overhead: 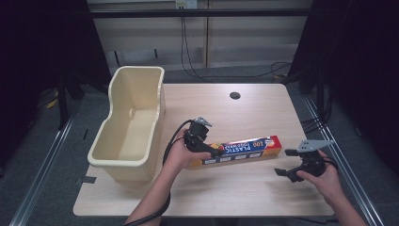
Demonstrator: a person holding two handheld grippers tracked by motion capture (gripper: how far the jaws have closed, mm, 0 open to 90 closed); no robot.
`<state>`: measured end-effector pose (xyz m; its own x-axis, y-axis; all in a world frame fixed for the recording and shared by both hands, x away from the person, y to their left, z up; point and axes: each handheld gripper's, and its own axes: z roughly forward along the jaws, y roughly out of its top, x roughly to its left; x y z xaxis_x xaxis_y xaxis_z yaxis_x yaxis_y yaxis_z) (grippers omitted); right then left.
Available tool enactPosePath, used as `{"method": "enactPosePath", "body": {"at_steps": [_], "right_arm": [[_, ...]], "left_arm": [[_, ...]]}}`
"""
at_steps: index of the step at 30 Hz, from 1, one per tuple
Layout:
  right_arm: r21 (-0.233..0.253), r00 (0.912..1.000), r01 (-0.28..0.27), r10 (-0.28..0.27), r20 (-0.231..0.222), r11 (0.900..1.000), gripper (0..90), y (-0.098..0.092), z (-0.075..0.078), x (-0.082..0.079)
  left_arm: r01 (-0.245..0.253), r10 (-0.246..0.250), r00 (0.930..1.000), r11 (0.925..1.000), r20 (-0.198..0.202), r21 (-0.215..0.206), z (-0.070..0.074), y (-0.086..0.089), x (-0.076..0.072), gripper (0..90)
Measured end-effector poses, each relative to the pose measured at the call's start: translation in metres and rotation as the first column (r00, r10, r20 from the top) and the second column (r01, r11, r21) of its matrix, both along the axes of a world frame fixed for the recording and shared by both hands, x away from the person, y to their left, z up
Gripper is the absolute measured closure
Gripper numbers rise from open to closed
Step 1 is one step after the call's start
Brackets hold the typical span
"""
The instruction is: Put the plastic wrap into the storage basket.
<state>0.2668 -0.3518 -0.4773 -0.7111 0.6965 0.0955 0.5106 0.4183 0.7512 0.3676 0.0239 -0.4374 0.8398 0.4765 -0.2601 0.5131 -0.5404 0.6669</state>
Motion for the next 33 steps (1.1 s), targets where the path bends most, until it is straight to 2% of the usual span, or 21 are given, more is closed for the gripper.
{"method": "enactPosePath", "body": {"at_steps": [8,16,17,20,21,25,26,29,33], "right_arm": [[0.005,1.0,-0.007,0.007,0.004,1.0,5.5,0.0,0.001,0.0],[0.01,1.0,-0.006,0.006,0.007,1.0,5.4,-0.001,0.001,0.0],[0.01,1.0,-0.005,0.005,0.006,1.0,5.4,-0.001,0.001,0.0],[0.012,1.0,-0.002,0.002,0.009,1.0,5.5,-0.001,0.001,0.0],[0.009,0.9999,-0.002,0.002,0.012,1.0,5.4,-0.001,0.002,0.0],[0.013,0.9999,-0.009,0.009,0.01,1.0,5.3,-0.001,0.002,0.0],[0.014,0.9999,-0.008,0.008,0.01,1.0,5.3,-0.001,0.001,0.0],[0.01,0.9999,-0.004,0.004,0.011,1.0,5.3,-0.002,0.002,0.0],[0.016,0.9999,-0.005,0.004,0.01,1.0,5.3,-0.002,0.002,0.0]], "left_arm": [[0.014,-0.014,0.9999,0.9997,0.006,0.021,0.004,-0.01,0.006,2.5],[0.057,-0.058,0.9982,0.9968,0.016,0.056,0.006,-0.026,0.013,3.1],[0.062,-0.062,0.998,0.9968,0.013,0.05,0.005,-0.028,0.014,3.1],[0.081,-0.083,0.9964,0.9939,0.018,0.075,0.004,-0.035,0.017,3.2],[0.068,-0.069,0.9974,0.9957,0.02,0.062,0.003,-0.037,0.017,3.3],[0.096,-0.098,0.995,0.9907,0.016,0.096,0.001,-0.043,0.021,3.5],[0.101,-0.103,0.9946,0.9906,0.014,0.092,0.0,-0.044,0.022,3.5],[0.12,-0.123,0.9923,0.985,0.013,0.124,-0.001,-0.05,0.024,3.5],[0.146,-0.148,0.9889,0.9789,0.004,0.143,-0.002,-0.056,0.026,3.5]]}}
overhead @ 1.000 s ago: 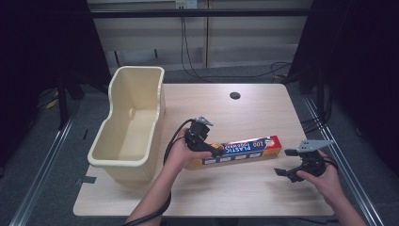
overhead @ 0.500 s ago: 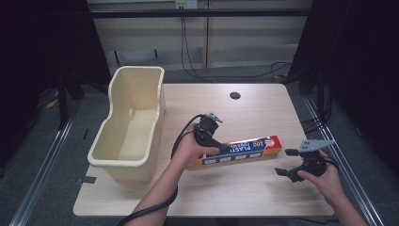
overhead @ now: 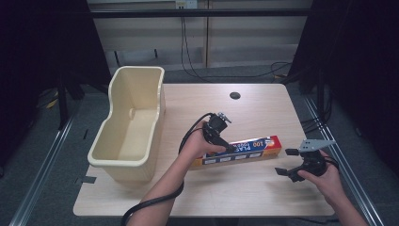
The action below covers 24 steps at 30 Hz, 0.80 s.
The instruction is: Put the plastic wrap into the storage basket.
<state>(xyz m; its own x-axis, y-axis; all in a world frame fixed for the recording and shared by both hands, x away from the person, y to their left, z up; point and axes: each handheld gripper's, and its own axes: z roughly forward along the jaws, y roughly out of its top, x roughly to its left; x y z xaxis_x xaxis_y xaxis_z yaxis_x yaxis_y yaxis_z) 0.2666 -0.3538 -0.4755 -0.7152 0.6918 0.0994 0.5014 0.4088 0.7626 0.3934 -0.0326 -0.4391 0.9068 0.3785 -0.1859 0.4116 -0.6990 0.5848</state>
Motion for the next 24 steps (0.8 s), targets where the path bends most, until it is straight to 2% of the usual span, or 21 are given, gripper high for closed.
{"method": "enactPosePath", "body": {"at_steps": [2,13,14,17,18,19,21,22,23,24], "right_arm": [[0.002,1.0,-0.001,0.001,0.0,1.0,5.2,0.0,0.0,0.0],[0.009,1.0,0.006,-0.006,0.002,1.0,5.1,-0.001,0.001,0.0],[0.011,1.0,0.006,-0.006,0.002,1.0,5.1,-0.001,0.001,0.0],[0.01,1.0,0.009,-0.009,0.004,1.0,5.1,-0.001,0.002,0.0],[0.012,1.0,0.008,-0.008,0.004,1.0,5.1,-0.002,0.002,0.0],[0.012,1.0,0.008,-0.008,0.005,1.0,5.1,-0.002,0.002,0.0],[0.011,1.0,0.007,-0.007,0.003,1.0,5.3,-0.002,0.002,0.0],[0.009,1.0,0.01,-0.01,0.002,1.0,5.3,-0.002,0.002,0.0],[0.011,1.0,0.008,-0.008,0.001,1.0,5.3,-0.002,0.001,0.0],[0.011,1.0,0.007,-0.007,0.002,1.0,5.5,-0.002,0.002,0.0]], "left_arm": [[0.028,-0.028,0.9996,0.9991,0.003,0.031,-0.001,-0.003,0.001,3.7],[0.063,-0.061,0.9979,0.994,-0.019,0.089,-0.009,-0.019,0.005,3.6],[0.052,-0.051,0.9986,0.9953,-0.015,0.081,-0.01,-0.02,0.005,3.5],[0.088,-0.087,0.9961,0.9923,-0.017,0.088,-0.011,-0.022,0.007,3.3],[0.054,-0.052,0.9981,0.9965,-0.033,0.063,-0.013,-0.025,0.003,3.3],[0.088,-0.086,0.996,0.9913,-0.027,0.098,-0.013,-0.025,0.005,3.4],[0.098,-0.095,0.995,0.9886,-0.031,0.115,-0.013,-0.027,0.005,4.1],[0.089,-0.085,0.9956,0.9897,-0.038,0.112,-0.014,-0.029,0.004,5.0],[0.106,-0.102,0.9941,0.9864,-0.037,0.126,-0.014,-0.029,0.005,6.4],[0.101,-0.098,0.9947,0.9874,-0.03,0.122,-0.014,-0.03,0.005,6.5]]}}
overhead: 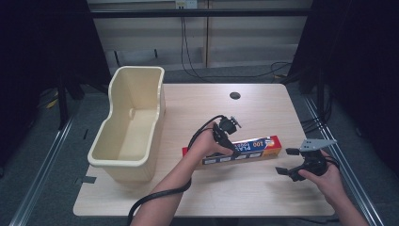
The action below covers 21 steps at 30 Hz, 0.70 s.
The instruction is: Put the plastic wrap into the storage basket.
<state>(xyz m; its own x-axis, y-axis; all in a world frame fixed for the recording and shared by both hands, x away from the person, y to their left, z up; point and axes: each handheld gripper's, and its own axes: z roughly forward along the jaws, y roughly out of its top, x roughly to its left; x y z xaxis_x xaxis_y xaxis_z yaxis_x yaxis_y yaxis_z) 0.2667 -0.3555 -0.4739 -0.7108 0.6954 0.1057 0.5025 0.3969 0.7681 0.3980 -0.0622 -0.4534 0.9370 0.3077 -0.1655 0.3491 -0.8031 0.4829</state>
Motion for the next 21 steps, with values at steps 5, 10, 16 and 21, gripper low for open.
{"method": "enactPosePath", "body": {"at_steps": [5,10,16,21], "right_arm": [[0.0,1.0,0.0,0.0,0.001,1.0,5.4,0.0,0.0,0.0],[-0.003,1.0,-0.007,0.007,0.002,1.0,5.6,0.001,0.0,0.0],[0.0,1.0,0.0,0.0,0.003,1.0,5.6,0.0,0.0,0.0],[0.005,1.0,0.0,0.0,0.002,1.0,5.6,-0.001,0.001,0.0]], "left_arm": [[0.019,-0.018,0.9997,0.9994,-0.016,0.029,-0.001,-0.004,-0.002,13.0],[0.024,-0.024,0.9997,0.9993,-0.01,0.03,-0.005,-0.008,-0.004,16.6],[0.063,-0.063,0.998,0.9968,-0.007,0.049,-0.007,-0.009,-0.001,21.7],[0.061,-0.061,0.9981,0.9964,-0.001,0.058,-0.008,-0.011,-0.002,24.7]]}}
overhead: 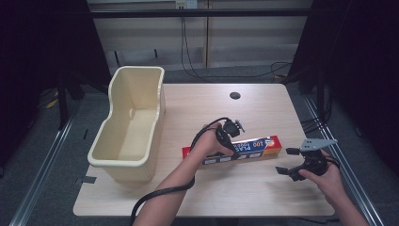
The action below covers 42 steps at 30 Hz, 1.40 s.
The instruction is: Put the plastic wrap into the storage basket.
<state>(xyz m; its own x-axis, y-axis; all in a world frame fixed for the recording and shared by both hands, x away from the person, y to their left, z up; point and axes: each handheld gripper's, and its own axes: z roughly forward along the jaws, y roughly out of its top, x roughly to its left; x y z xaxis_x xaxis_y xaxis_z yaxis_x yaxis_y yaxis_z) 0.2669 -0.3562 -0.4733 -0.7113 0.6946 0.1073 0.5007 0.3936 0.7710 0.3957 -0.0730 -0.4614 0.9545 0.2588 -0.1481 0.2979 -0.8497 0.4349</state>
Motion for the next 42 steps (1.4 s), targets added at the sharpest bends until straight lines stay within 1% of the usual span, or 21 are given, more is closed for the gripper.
{"method": "enactPosePath", "body": {"at_steps": [1,2,3,6,7,8,9,10,11,14,18,20,21,22,24,27,28,32,36,37,42], "right_arm": [[-0.001,1.0,0.003,-0.003,0.002,1.0,5.5,0.0,0.0,0.0],[0.002,1.0,0.001,-0.001,0.001,1.0,5.6,0.0,0.0,0.0],[0.005,1.0,0.003,-0.003,0.001,1.0,5.6,-0.001,0.0,0.0],[0.006,1.0,0.003,-0.003,0.003,1.0,5.6,-0.001,0.001,0.0],[0.006,1.0,0.004,-0.004,0.001,1.0,5.6,-0.001,0.001,0.0],[0.005,1.0,0.003,-0.003,0.001,1.0,5.6,-0.001,0.001,0.0],[0.004,1.0,0.004,-0.004,0.001,1.0,5.6,-0.001,0.0,0.0],[0.005,1.0,0.003,-0.003,-0.001,1.0,5.7,-0.001,0.0,0.0],[0.004,1.0,0.004,-0.004,0.001,1.0,5.6,-0.001,0.0,0.0],[0.006,1.0,0.001,-0.002,0.001,1.0,5.7,-0.001,0.001,0.0],[0.005,1.0,0.002,-0.002,0.006,1.0,5.7,-0.001,0.001,0.0],[0.005,1.0,0.002,-0.002,0.004,1.0,5.7,-0.002,0.001,0.0],[0.005,1.0,0.001,-0.001,0.004,1.0,5.7,-0.001,0.0,0.0],[0.005,1.0,0.0,0.0,0.005,1.0,5.7,-0.001,0.0,0.0],[0.003,1.0,0.0,-0.001,0.007,1.0,5.7,-0.001,0.001,0.0],[0.006,1.0,0.001,-0.001,0.007,1.0,5.7,-0.001,0.001,0.0],[0.007,1.0,0.0,0.0,0.007,1.0,5.7,-0.001,0.001,0.0],[0.01,1.0,0.002,-0.002,0.009,1.0,5.6,-0.001,0.001,-0.001],[0.011,0.9999,-0.003,0.003,0.01,1.0,5.4,-0.001,0.002,0.0],[0.01,1.0,-0.003,0.003,0.008,1.0,5.4,0.0,0.002,-0.001],[0.012,0.9999,0.0,0.0,0.014,1.0,5.1,0.0,0.002,-0.001]], "left_arm": [[0.015,-0.015,0.9999,0.9998,-0.001,0.016,0.0,0.0,0.001,24.5],[0.015,-0.015,0.9999,0.9997,-0.007,0.017,0.0,0.0,0.001,24.7],[-0.002,0.002,0.9999,0.9999,-0.011,0.013,-0.001,0.0,0.001,24.6],[-0.011,0.011,0.9998,0.9998,-0.019,0.019,-0.002,-0.002,0.0,25.1],[0.01,-0.009,0.9997,0.9996,-0.023,0.027,-0.001,-0.002,0.0,27.0],[0.011,-0.01,0.9998,0.9996,-0.016,0.024,-0.002,-0.003,0.0,26.6],[0.012,-0.011,0.9995,0.999,-0.03,0.042,-0.001,-0.003,0.0,26.8],[0.009,-0.007,0.9995,0.9991,-0.031,0.042,-0.002,-0.004,-0.001,27.8],[0.031,-0.03,0.9993,0.9981,-0.024,0.052,-0.002,-0.005,0.0,27.8],[0.007,-0.006,0.9995,0.9982,-0.03,0.059,-0.001,-0.007,0.0,29.8],[0.015,-0.013,0.9996,0.9974,-0.026,0.071,0.0,-0.009,0.0,32.8],[0.028,-0.026,0.9994,0.9957,-0.021,0.089,0.001,-0.01,0.0,34.0],[0.011,-0.009,0.9996,0.9962,-0.027,0.086,0.001,-0.01,0.0,34.5],[0.01,-0.006,0.9993,0.9949,-0.038,0.101,0.002,-0.011,0.0,35.0],[-0.03,0.038,0.9977,0.9908,-0.056,0.132,0.004,-0.014,-0.002,36.4],[-0.046,0.054,0.9972,0.9868,-0.051,0.156,0.008,-0.016,-0.004,39.4],[-0.067,0.077,0.9952,0.985,-0.061,0.159,0.009,-0.015,-0.003,39.6],[-0.075,0.089,0.9919,0.9865,-0.091,0.146,0.019,-0.011,-0.002,40.3],[-0.121,0.139,0.9833,0.9812,-0.117,0.15,0.033,-0.005,0.001,40.5],[-0.143,0.16,0.9796,0.9798,-0.122,0.14,0.036,-0.002,0.001,40.5],[-0.167,0.189,0.9725,0.9733,-0.136,0.158,0.049,0.006,0.003,40.6]]}}
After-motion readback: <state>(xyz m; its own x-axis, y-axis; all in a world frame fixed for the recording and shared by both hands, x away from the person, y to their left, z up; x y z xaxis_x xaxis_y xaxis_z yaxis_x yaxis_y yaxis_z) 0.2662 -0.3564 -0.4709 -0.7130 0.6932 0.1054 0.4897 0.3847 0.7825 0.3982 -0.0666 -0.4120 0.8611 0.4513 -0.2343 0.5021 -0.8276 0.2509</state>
